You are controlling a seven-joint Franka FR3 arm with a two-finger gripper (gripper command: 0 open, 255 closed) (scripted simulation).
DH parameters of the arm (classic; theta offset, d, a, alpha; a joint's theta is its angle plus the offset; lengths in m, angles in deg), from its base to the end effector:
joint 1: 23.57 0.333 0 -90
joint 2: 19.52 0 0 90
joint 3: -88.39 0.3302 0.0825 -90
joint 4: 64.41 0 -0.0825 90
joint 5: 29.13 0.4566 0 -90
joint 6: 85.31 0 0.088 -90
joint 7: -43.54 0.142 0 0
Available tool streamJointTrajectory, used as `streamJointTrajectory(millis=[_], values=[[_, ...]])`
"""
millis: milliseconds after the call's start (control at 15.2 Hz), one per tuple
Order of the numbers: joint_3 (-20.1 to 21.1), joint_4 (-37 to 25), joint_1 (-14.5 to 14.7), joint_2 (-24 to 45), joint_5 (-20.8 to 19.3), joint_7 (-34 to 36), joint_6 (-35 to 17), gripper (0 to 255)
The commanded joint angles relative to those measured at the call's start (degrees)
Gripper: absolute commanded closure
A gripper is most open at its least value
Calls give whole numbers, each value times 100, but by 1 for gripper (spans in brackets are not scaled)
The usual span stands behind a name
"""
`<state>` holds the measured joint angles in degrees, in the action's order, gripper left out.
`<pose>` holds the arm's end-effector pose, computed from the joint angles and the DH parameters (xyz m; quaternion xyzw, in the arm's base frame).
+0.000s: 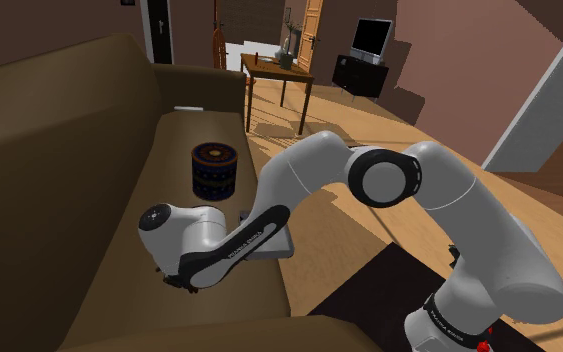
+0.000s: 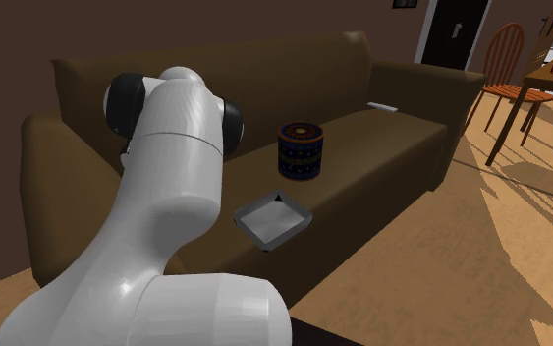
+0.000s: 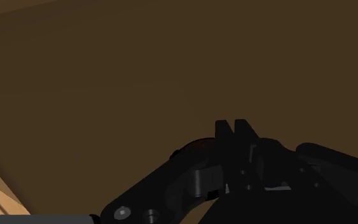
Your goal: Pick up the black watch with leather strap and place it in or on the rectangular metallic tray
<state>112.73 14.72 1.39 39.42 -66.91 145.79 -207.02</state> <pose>0.5594 0.5206 0.0327 0.9379 -0.3286 0.0493 0.0994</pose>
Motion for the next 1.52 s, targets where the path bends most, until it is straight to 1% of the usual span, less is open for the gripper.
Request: streamJointTrajectory(millis=[0, 264, 924, 990, 1056, 1320, 1386, 1452], values=[[-1, 1, 0, 1, 0, 0, 1, 255], [-1, 0, 0, 2, 0, 0, 0, 255], [184, 249, -137, -574, 173, -101, 334, 255], [167, 254, -130, -531, 153, -83, 287, 255], [167, 254, -130, -531, 153, -83, 287, 0], [847, 428, -1577, -593, 1638, -731, 441, 0], [897, 438, -1680, -583, 1730, -768, 461, 0], [885, 462, -1675, -550, 1711, -757, 406, 0]])
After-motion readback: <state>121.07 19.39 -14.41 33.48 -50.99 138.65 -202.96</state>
